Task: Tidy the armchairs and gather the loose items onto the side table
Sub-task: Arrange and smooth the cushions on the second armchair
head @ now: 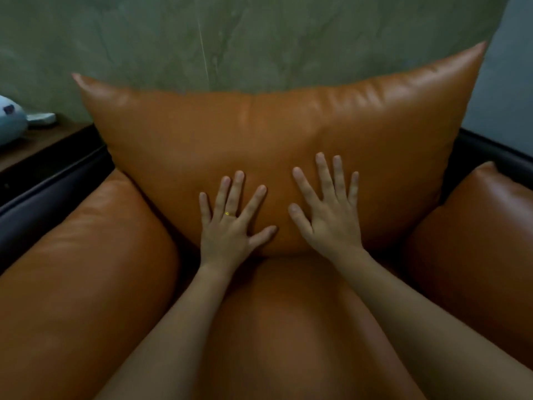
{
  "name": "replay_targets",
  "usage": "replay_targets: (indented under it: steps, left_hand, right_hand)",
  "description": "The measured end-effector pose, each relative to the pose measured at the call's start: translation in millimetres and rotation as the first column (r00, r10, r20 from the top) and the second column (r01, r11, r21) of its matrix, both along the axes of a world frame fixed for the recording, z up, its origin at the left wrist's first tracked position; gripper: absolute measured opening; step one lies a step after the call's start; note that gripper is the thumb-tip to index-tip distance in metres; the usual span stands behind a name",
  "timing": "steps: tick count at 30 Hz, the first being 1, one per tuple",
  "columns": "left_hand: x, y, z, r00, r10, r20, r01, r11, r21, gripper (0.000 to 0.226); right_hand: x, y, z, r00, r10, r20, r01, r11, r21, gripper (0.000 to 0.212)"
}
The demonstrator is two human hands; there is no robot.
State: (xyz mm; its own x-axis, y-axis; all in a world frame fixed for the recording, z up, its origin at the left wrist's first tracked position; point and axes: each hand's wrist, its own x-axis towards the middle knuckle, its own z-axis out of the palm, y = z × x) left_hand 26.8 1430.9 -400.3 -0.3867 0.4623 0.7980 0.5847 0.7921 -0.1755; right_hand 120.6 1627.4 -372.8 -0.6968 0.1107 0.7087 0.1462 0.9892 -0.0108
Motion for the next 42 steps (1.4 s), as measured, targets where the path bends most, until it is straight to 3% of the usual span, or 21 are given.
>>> replay_targets:
  steps: [3, 5, 10, 16, 19, 26, 33, 37, 42]
  left_hand:
    - [-2.9, 1.5, 0.1, 0.999, -0.009, -0.051, 0.010, 1.000, 0.017, 0.080]
    - [3.9, 0.6, 4.0, 1.000, 0.018, -0.010, -0.017, 0.999, 0.047, 0.085]
    - [19.6, -1.9, 14.4, 0.940, 0.076, 0.333, -0.146, 0.971, 0.190, 0.110]
    - [-5.3, 7.6, 3.2, 0.923, 0.105, 0.369, -0.217, 0.937, 0.276, 0.113]
    - [-9.2, 15.5, 15.4, 0.903, 0.144, 0.406, -0.255, 0.938, 0.235, 0.113]
    - [29.1, -10.7, 35.7, 0.814, 0.200, 0.545, -0.277, 0.959, 0.061, 0.111]
    - [92.4, -59.1, 75.8, 0.674, 0.219, 0.706, -0.076, 0.971, -0.228, 0.105]
    - [135.5, -110.2, 91.7, 0.709, 0.270, 0.652, -0.135, 0.959, -0.250, 0.096]
    - [181.3, -191.8, 117.9, 0.655, 0.405, 0.637, -0.268, 0.914, -0.305, 0.083]
  right_hand:
    - [-3.0, 3.7, -0.5, 0.999, -0.009, -0.038, 0.010, 0.999, 0.032, 0.069]
    - [1.2, 9.7, -0.9, 0.996, -0.052, -0.066, 0.055, 0.998, 0.036, 0.076]
    - [16.0, 27.4, -15.0, 0.968, -0.248, -0.025, 0.234, 0.940, -0.247, 0.103]
    - [-7.7, 31.6, -26.6, 0.946, -0.312, -0.090, 0.269, 0.907, -0.324, 0.103]
    - [-17.2, 33.7, -15.0, 0.944, -0.328, -0.037, 0.299, 0.897, -0.326, 0.102]
    - [29.9, 18.1, 8.9, 0.948, -0.196, 0.249, 0.287, 0.865, -0.413, 0.097]
    - [66.1, -32.8, 39.7, 0.921, 0.010, 0.390, 0.265, 0.719, -0.642, 0.088]
    - [78.5, -100.0, 47.7, 0.884, 0.245, 0.399, 0.083, 0.756, -0.649, 0.077]
    - [85.8, -173.8, 57.9, 0.721, 0.508, 0.471, -0.180, 0.794, -0.581, 0.056]
